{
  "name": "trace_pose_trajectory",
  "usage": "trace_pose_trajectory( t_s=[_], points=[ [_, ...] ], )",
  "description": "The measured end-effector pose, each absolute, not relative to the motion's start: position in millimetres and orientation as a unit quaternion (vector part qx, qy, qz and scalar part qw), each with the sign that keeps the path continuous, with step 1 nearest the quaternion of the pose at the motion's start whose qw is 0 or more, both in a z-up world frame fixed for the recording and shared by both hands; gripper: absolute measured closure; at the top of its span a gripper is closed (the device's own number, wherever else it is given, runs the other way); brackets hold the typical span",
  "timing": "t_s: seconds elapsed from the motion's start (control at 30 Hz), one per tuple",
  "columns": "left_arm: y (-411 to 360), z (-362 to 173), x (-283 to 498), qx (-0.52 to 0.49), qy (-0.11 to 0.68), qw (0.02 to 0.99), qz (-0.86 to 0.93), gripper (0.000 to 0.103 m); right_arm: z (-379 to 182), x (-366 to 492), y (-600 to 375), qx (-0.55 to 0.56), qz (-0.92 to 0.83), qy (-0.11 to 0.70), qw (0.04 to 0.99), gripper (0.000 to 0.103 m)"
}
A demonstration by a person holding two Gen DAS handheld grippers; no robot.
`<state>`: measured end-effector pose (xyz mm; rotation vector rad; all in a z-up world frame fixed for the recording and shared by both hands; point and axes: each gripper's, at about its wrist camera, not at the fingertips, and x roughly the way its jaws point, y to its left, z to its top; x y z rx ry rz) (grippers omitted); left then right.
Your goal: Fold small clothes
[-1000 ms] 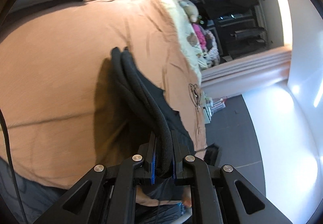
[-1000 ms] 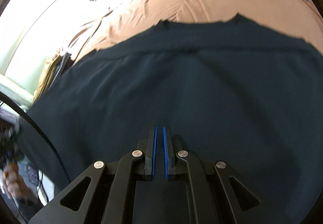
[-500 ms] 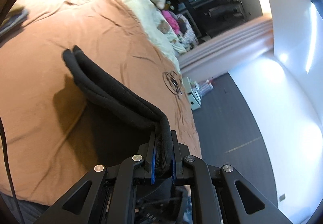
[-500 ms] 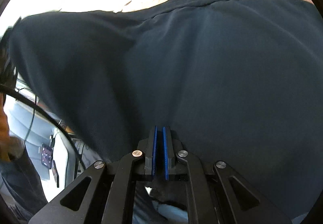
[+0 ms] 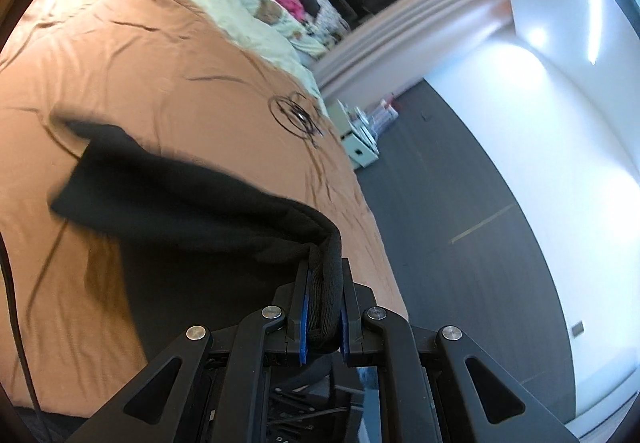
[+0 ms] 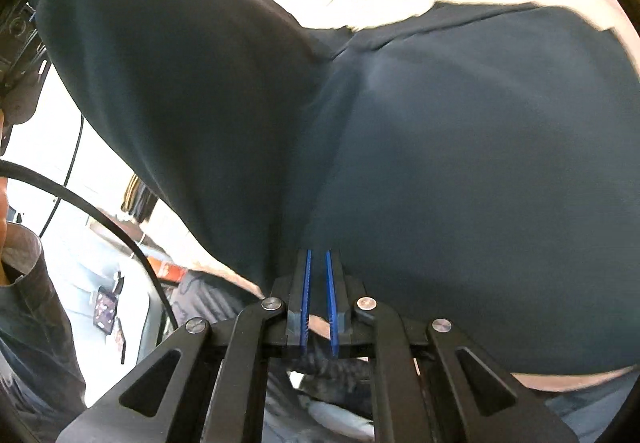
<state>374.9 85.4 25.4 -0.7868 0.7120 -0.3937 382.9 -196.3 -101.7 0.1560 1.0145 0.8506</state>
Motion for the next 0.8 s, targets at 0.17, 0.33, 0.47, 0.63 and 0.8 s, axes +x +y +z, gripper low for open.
trace_pose_trajectory(
  t_s=[0.17,0.33,0.47,0.63,0.8],
  points=[
    [48.8,18.7,402.2,-0.355,0.362,0.836,-0.211,0.092,-84.9,385.2,-236.5,0.071,0.366,0.452,0.811,0.083],
    [8.6,5.3,420.5,-0.335,0.389,0.824,-0.24,0.092,-78.8,384.3,-273.1,0.085,0.342,0.431,0.83,0.042],
    [-24.9,-7.6,437.4,-0.319,0.414,0.812,-0.258,0.092,-75.7,375.4,-303.2,0.1,0.341,0.421,0.834,0.042],
    [-73.4,-34.7,451.2,-0.277,0.466,0.793,-0.278,0.086,-71.6,371.1,-342.9,0.099,0.345,0.417,0.835,0.042],
    [-73.0,-53.3,451.4,-0.283,0.477,0.783,-0.28,0.044,-73.3,370.4,-371.6,0.101,0.334,0.425,0.835,0.042]
  ],
)
